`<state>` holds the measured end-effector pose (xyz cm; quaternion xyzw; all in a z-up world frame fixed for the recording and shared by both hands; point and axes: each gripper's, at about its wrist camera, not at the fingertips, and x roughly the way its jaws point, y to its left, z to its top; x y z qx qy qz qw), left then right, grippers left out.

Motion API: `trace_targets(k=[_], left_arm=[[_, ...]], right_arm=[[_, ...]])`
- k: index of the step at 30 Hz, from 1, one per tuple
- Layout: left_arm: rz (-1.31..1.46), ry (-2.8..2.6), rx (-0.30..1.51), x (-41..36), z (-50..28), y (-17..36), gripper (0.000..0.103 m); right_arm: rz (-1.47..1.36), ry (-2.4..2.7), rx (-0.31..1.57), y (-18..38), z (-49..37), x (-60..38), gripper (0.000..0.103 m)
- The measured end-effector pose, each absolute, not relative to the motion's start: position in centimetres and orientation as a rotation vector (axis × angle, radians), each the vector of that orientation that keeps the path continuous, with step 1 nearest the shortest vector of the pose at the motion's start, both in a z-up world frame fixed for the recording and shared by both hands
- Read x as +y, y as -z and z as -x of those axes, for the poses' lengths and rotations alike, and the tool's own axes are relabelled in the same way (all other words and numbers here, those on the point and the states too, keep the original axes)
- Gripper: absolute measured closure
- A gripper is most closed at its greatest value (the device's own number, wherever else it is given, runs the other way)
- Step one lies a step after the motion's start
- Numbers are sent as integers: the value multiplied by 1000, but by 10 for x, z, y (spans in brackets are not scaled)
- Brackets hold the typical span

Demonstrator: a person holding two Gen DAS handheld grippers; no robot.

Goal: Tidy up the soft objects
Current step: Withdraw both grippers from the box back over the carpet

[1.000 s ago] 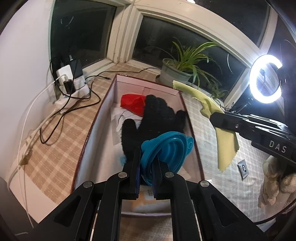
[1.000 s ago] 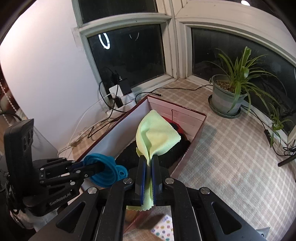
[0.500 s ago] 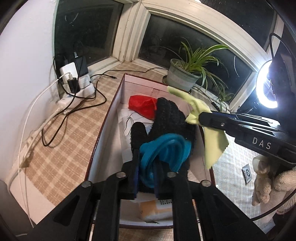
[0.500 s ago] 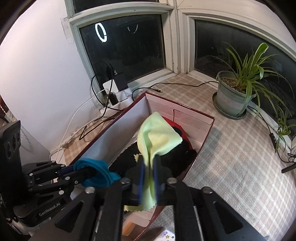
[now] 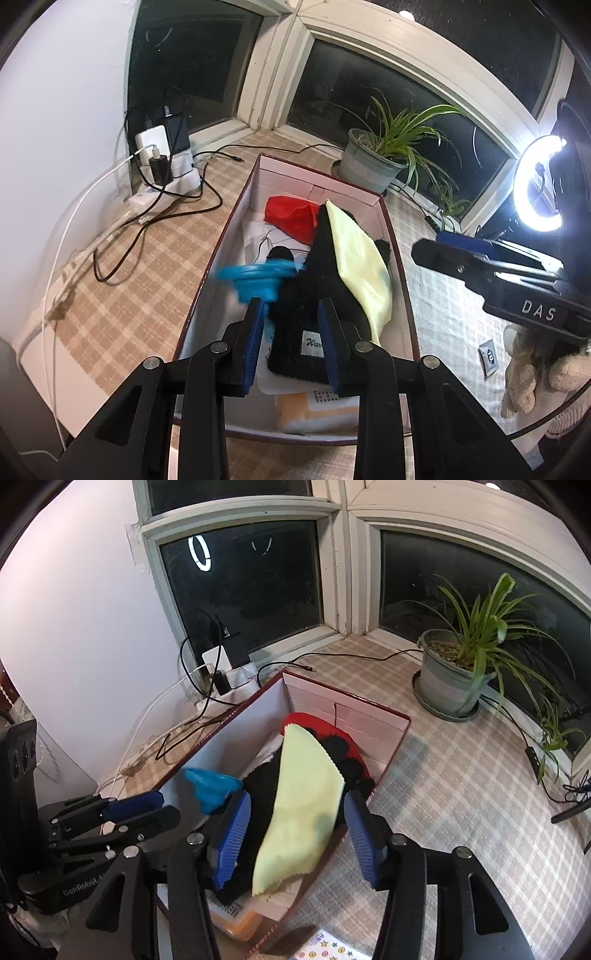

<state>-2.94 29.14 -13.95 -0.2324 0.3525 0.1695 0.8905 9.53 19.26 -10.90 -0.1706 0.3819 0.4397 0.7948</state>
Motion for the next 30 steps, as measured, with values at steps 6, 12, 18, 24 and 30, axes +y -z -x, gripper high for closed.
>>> trace_targets(k=[6, 12, 18, 24, 30], left_arm=[[494, -359, 730, 279, 34, 139, 75], [497, -357, 719, 258, 35, 135, 75], [508, -342, 718, 228, 33, 136, 75], [509, -312, 731, 193, 30, 139, 75], [514, -278, 742, 158, 29, 143, 64]], right_arm=[[364, -930, 823, 109, -93, 172, 50], [355, -926, 835, 111, -95, 141, 45], [339, -912, 854, 117, -103, 98, 45], [318, -867, 843, 119, -112, 46, 44], [293, -832, 832, 116, -122, -14, 37]])
